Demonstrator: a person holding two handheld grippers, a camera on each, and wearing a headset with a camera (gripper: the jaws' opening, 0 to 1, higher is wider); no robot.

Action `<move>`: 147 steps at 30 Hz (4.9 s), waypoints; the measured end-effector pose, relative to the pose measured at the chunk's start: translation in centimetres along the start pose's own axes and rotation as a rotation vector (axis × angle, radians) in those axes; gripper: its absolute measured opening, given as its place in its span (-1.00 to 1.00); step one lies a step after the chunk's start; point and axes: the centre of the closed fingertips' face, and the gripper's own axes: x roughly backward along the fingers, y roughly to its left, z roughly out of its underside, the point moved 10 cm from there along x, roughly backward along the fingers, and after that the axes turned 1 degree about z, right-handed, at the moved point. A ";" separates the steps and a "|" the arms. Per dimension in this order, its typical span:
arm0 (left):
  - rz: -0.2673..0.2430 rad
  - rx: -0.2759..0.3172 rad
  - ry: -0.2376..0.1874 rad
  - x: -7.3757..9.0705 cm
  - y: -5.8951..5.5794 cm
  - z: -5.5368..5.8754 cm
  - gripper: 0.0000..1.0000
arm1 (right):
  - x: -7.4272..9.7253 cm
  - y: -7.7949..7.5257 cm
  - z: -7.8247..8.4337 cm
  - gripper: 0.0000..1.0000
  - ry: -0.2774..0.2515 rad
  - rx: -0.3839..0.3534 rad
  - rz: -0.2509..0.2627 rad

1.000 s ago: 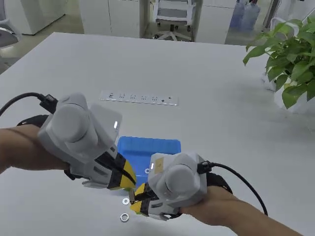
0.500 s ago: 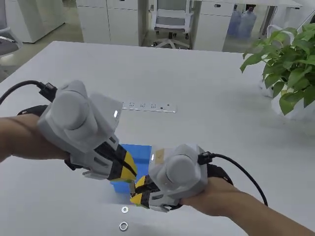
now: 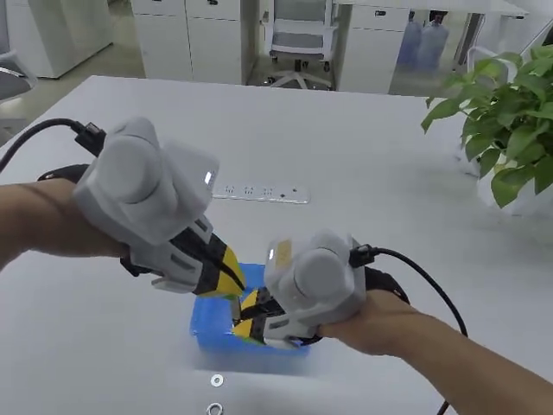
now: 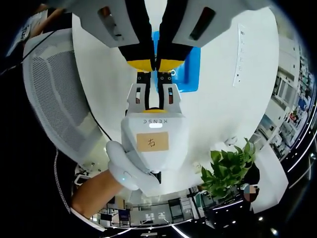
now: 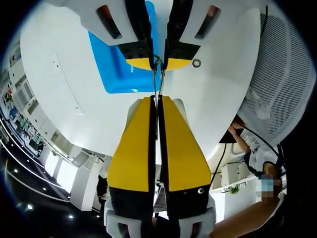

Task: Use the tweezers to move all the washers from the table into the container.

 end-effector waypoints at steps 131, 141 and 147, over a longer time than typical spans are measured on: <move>-0.052 0.020 0.003 1.0 -1.3 1.2 -0.90 | -1.1 0.4 -1.0 -0.77 -0.004 0.040 -0.015; -0.032 0.040 0.000 0.2 -2.1 2.2 -0.90 | -2.2 1.5 -0.4 -0.76 -0.007 0.031 -0.032; -0.017 0.054 0.000 -0.4 -2.4 2.9 -0.90 | -2.8 1.9 0.2 -0.76 -0.008 0.020 -0.042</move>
